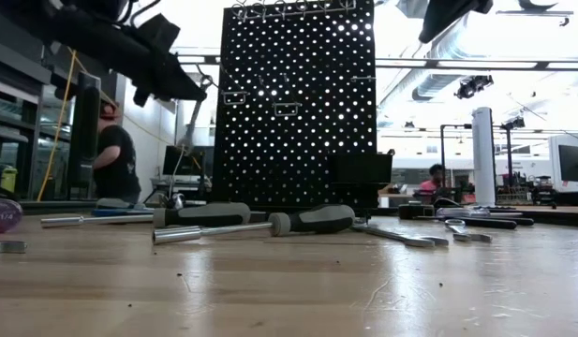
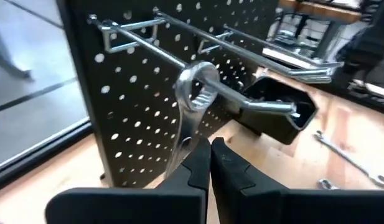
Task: Hang tools onto peg board
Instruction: Hang the silver wrench on the pegboard
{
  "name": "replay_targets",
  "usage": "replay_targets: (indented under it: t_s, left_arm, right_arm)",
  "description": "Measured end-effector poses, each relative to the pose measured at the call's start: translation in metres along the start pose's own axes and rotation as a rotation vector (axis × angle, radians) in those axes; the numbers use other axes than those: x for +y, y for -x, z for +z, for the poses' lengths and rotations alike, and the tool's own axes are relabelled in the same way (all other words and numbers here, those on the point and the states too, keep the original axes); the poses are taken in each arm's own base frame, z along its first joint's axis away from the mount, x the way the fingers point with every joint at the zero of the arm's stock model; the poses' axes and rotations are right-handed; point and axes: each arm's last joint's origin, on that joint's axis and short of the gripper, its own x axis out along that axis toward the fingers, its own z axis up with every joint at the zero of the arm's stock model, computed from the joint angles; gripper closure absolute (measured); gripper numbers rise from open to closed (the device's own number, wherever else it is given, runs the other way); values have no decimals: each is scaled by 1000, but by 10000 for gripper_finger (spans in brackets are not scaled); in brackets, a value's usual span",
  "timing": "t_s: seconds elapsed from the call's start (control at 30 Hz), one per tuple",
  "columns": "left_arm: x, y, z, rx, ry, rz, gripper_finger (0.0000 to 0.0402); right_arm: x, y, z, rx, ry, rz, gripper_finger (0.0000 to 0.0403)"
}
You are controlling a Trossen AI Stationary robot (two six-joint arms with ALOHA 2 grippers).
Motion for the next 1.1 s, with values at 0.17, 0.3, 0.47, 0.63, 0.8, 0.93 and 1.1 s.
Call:
replay_targets:
  t_s: [0.17, 0.3, 0.47, 0.63, 0.8, 0.93, 1.1]
  left_arm:
    - [8, -9, 6, -45, -14, -28, 401]
    - [16, -20, 5, -38, -26, -42, 401]
    - [26, -32, 0, 0, -32, -33, 401]
    - [34, -40, 0, -14, -32, 3, 401]
    - [43, -45, 2, -36, -47, 34, 401]
    - [51, -47, 1, -24, -36, 34, 401]
    - [58, -49, 0, -21, -28, 59, 401]
  right_arm:
    - [1, 1, -1, 0, 4, 4, 403]
    - [1, 1, -1, 5, -8, 9, 403]
    - [2, 1, -2, 31, -12, 37, 403]
    - [2, 1, -2, 36, -12, 42, 403]
    - [2, 1, -2, 36, -12, 43, 403]
    - [2, 1, -2, 38, -12, 45, 403]
    - [2, 1, -2, 43, -31, 50, 403]
